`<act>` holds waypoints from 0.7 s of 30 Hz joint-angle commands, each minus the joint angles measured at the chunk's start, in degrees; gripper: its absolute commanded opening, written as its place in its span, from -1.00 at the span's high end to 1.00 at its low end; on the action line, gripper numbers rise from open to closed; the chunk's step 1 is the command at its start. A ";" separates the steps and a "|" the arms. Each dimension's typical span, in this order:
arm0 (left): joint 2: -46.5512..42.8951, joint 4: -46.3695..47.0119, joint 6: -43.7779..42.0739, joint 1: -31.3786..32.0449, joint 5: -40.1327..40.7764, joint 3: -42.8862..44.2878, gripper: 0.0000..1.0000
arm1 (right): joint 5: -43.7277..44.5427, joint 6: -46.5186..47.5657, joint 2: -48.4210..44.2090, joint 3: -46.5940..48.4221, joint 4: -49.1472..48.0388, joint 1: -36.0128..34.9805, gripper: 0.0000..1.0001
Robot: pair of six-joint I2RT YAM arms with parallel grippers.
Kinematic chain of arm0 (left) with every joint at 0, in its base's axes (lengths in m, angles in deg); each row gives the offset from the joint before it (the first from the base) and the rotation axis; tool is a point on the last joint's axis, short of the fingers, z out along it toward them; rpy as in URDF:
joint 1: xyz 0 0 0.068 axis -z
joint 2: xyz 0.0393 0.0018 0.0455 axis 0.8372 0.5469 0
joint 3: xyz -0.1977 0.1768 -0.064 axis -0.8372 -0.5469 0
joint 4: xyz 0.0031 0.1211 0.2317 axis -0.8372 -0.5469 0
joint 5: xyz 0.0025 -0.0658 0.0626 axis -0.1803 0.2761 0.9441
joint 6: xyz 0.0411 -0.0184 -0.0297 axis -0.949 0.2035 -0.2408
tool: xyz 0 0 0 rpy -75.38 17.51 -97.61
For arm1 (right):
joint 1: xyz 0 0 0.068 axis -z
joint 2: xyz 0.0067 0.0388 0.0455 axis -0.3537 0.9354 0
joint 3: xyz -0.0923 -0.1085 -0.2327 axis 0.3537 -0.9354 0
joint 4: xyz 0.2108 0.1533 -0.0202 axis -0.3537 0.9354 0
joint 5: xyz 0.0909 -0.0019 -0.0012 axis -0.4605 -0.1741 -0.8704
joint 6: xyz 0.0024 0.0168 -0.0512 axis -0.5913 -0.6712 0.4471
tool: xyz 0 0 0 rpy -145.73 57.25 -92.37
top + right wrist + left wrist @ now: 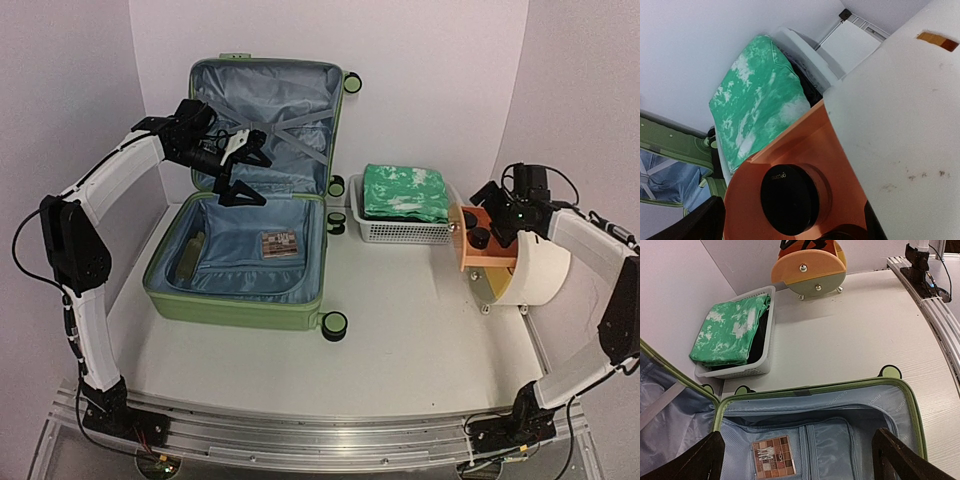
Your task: Open, take out, and arrange the luggage
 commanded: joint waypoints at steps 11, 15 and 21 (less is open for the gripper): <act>-1.67 -1.40 -1.30 0.03 -1.20 0.59 -0.99 | -7.86 -8.25 -0.72 -0.58 -11.76 0.50 -0.97; -1.66 -1.52 -1.51 0.06 -0.94 0.37 -0.99 | -9.06 -12.39 -0.78 -1.28 -11.59 0.41 -0.96; -1.65 -1.58 -1.53 0.06 -1.08 0.49 -0.99 | -9.13 -8.99 -0.96 2.11 -10.04 -0.03 -0.96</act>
